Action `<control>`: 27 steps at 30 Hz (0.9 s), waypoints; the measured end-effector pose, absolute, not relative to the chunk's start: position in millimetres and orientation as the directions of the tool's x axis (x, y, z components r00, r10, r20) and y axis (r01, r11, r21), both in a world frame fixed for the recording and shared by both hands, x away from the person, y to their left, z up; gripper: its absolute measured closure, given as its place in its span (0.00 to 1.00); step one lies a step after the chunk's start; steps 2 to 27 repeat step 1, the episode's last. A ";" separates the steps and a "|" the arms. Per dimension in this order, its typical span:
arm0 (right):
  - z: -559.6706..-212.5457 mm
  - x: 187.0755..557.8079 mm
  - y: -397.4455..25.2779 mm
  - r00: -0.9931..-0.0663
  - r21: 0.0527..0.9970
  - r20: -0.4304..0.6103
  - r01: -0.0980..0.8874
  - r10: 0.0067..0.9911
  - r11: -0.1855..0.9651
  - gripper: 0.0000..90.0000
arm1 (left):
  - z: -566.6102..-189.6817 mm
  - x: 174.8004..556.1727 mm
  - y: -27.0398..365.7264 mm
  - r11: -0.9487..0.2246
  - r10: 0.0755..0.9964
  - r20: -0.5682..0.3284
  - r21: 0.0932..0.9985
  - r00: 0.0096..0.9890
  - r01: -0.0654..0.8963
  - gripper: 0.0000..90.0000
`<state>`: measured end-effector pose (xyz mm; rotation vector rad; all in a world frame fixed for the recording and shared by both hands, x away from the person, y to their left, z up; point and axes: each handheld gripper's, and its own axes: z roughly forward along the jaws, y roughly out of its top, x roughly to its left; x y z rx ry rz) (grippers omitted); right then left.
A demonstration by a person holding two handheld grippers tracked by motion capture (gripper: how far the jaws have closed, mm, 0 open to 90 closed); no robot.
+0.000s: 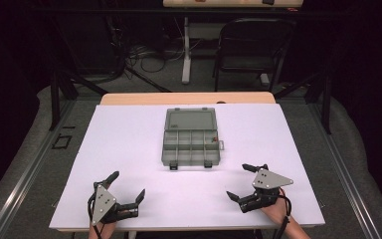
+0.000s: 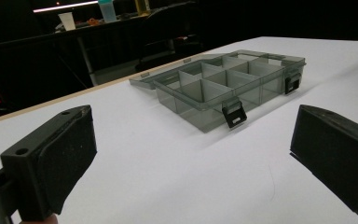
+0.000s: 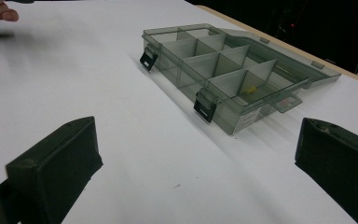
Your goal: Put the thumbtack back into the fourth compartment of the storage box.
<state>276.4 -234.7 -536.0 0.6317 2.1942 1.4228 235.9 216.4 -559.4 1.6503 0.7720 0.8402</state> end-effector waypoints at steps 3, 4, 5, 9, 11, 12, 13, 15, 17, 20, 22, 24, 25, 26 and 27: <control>-536.0 276.3 -235.0 -0.794 0.923 -0.121 0.132 0.596 0.363 0.00 | -559.5 236.0 216.1 -0.211 0.830 0.140 0.975 0.541 0.071 0.00; -536.0 276.3 -235.0 -0.794 0.923 -0.121 0.132 0.596 0.363 0.00 | -559.5 236.0 216.1 -0.211 0.830 0.140 0.975 0.541 0.071 0.00; -536.0 276.3 -235.0 -0.794 0.923 -0.121 0.132 0.596 0.363 0.00 | -559.5 236.0 216.1 -0.211 0.830 0.140 0.975 0.541 0.071 0.00; -536.0 276.3 -235.0 -0.794 0.923 -0.121 0.132 0.596 0.363 0.00 | -559.5 236.0 216.1 -0.211 0.830 0.140 0.975 0.541 0.071 0.00; -536.0 276.3 -235.0 -0.794 0.923 -0.121 0.132 0.596 0.363 0.00 | -559.5 236.0 216.1 -0.211 0.830 0.140 0.975 0.541 0.071 0.00; -536.0 276.3 -235.0 -0.794 0.923 -0.121 0.132 0.596 0.363 0.00 | -559.5 236.0 216.1 -0.211 0.830 0.140 0.975 0.541 0.071 0.00; -536.0 276.3 -235.0 -0.794 0.923 -0.121 0.132 0.596 0.363 0.00 | -559.5 236.0 216.1 -0.211 0.830 0.140 0.975 0.541 0.071 0.00; -536.0 276.3 -235.0 -0.794 0.923 -0.121 0.132 0.596 0.363 0.00 | -559.5 236.0 216.1 -0.211 0.830 0.140 0.975 0.541 0.071 0.00; -536.0 276.3 -235.0 -0.794 0.923 -0.121 0.132 0.596 0.363 0.00 | -559.5 236.0 216.1 -0.211 0.830 0.140 0.975 0.541 0.071 0.00; -536.0 276.3 -235.0 -0.794 0.923 -0.121 0.132 0.596 0.363 0.00 | -559.5 236.0 216.1 -0.211 0.830 0.140 0.975 0.541 0.071 0.00; -536.0 276.3 -235.0 -0.794 0.923 -0.121 0.132 0.596 0.363 0.00 | -559.5 236.0 216.1 -0.211 0.830 0.140 0.975 0.541 0.071 0.00; -536.0 276.3 -235.0 -0.794 0.923 -0.121 0.132 0.596 0.363 0.00 | -559.5 236.0 216.1 -0.211 0.830 0.140 0.975 0.541 0.071 0.00; -536.0 276.3 -235.0 -0.794 0.923 -0.121 0.132 0.596 0.363 0.00 | -559.5 236.0 216.1 -0.211 0.830 0.140 0.975 0.541 0.071 0.00; -536.0 276.3 -235.0 -0.794 0.923 -0.121 0.132 0.596 0.363 0.00 | -559.5 236.0 216.1 -0.211 0.830 0.140 0.975 0.541 0.071 0.00; -536.0 276.3 -235.0 -0.794 0.923 -0.121 0.132 0.596 0.363 0.00 | -559.5 236.0 216.1 -0.211 0.830 0.140 0.975 0.541 0.071 0.00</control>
